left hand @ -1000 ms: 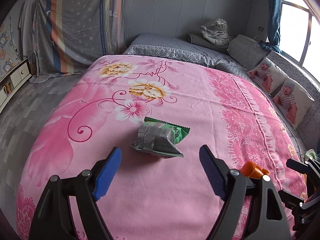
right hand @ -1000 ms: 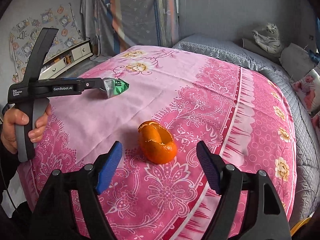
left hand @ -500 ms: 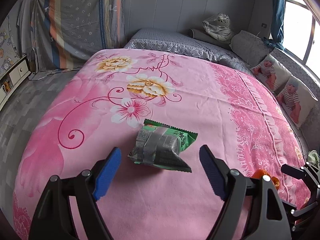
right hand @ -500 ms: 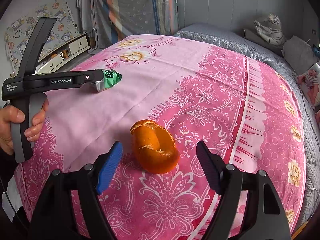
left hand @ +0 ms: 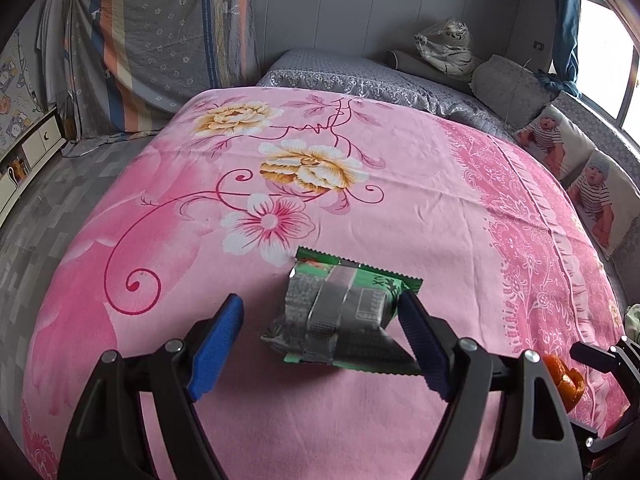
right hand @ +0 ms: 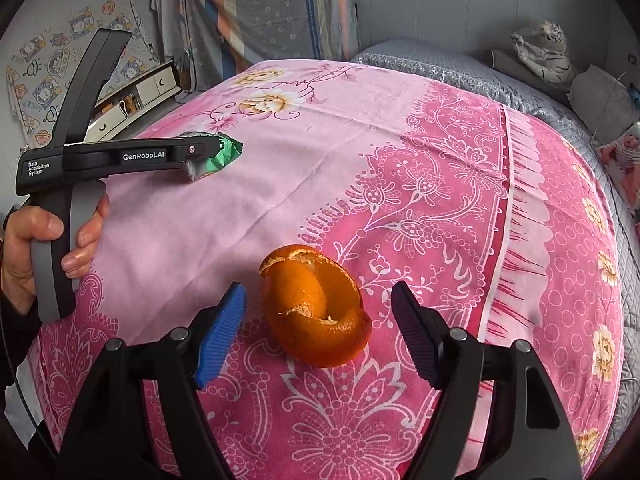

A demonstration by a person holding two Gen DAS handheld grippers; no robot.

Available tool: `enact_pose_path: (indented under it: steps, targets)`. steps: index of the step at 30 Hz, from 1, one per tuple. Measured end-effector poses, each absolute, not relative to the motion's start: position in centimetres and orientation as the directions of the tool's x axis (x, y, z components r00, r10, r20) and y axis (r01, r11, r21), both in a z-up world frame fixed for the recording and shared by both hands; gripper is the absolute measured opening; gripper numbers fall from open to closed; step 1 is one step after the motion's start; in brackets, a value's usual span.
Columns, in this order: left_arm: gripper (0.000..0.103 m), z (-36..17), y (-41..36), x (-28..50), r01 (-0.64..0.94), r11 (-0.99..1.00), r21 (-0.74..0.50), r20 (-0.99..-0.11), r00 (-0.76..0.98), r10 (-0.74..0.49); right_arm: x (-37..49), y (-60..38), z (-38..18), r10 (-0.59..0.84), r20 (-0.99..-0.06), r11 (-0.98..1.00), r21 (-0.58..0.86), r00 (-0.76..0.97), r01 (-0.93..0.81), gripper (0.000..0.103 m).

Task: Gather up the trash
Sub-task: 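Grasp the green-silver wrapper with left gripper while right grasps the orange peel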

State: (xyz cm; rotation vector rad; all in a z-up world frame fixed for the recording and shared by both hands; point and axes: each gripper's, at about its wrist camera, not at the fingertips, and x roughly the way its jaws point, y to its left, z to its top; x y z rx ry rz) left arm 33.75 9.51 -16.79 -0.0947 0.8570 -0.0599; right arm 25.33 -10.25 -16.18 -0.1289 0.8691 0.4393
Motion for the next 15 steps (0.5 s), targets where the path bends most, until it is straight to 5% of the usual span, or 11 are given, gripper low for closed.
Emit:
enact_pose_path:
  steps: [10,15]
  targets:
    - [0.045,-16.87,9.25,33.82,0.017,0.994,-0.104,-0.752,0.653,-0.090,25.75,-10.37,-16.75,0.348,-0.770,0.897,0.108,0.535,-0.428,0.038]
    - [0.039,-16.50,9.27,33.71,0.021,0.993,-0.120,-0.752,0.651,-0.105,25.86,-10.76,-16.52,0.367,-0.760,0.896,0.133,0.537,-0.424,0.033]
